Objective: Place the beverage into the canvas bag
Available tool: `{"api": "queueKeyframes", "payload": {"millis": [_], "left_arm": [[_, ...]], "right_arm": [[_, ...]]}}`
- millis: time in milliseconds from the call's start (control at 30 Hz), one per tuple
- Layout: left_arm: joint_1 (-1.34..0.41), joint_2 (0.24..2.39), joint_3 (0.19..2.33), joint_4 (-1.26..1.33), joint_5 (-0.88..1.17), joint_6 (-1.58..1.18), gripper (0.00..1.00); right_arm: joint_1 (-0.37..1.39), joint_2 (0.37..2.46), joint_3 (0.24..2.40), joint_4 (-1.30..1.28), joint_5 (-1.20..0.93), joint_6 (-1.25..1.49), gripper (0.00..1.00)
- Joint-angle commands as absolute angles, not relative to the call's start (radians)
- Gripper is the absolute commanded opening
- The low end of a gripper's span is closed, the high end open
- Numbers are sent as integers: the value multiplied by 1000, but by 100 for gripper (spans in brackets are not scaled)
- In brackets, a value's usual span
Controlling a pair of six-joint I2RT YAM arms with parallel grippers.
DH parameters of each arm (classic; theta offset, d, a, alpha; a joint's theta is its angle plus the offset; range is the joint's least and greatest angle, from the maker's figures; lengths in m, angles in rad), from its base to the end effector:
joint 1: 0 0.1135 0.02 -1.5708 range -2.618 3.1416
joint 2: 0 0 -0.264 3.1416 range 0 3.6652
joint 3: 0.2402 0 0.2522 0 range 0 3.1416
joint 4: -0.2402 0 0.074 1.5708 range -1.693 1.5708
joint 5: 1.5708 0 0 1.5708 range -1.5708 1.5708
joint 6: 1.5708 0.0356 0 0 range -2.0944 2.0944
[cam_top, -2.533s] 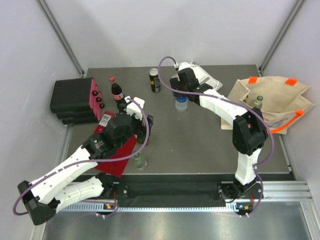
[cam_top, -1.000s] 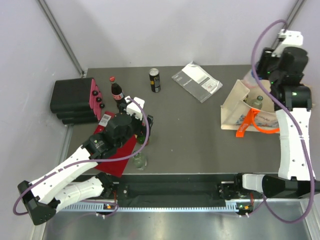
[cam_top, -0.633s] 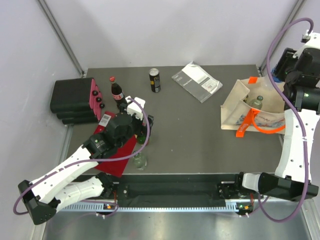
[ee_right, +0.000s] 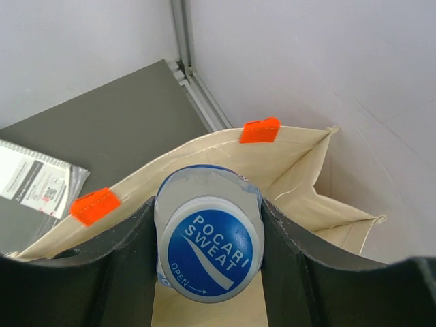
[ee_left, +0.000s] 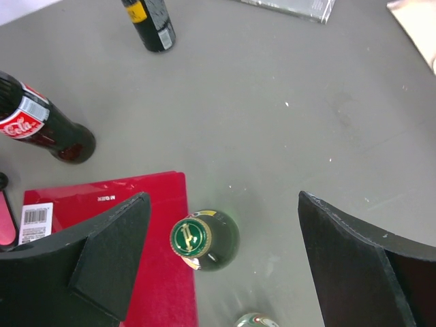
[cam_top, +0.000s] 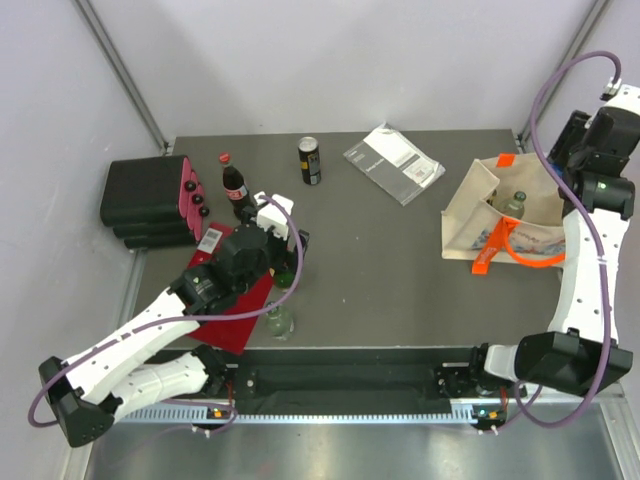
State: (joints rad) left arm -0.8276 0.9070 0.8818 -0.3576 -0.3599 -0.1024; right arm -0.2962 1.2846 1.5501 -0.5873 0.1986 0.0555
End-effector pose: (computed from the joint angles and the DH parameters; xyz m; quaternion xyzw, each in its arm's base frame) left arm 0.1468 -0.1412 0.3352 0.1956 0.7978 -0.1143 0.5587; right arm 0.2556 -0.0854 0.4545 0.1983 0.7847 -0.1497 0.5679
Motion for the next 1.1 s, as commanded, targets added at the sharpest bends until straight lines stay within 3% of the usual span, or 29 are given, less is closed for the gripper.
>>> {"api": "queueKeyframes", "payload": {"millis": [0,1067], "left_arm": [[-828,923,894,-311,-338,-103,93],[-828,905,888,-302,-328,-104,93]], "right_arm": [[-348,1256,1530,-307,226,43,0],[-405,1494,1312,-58,115,126,0]]}}
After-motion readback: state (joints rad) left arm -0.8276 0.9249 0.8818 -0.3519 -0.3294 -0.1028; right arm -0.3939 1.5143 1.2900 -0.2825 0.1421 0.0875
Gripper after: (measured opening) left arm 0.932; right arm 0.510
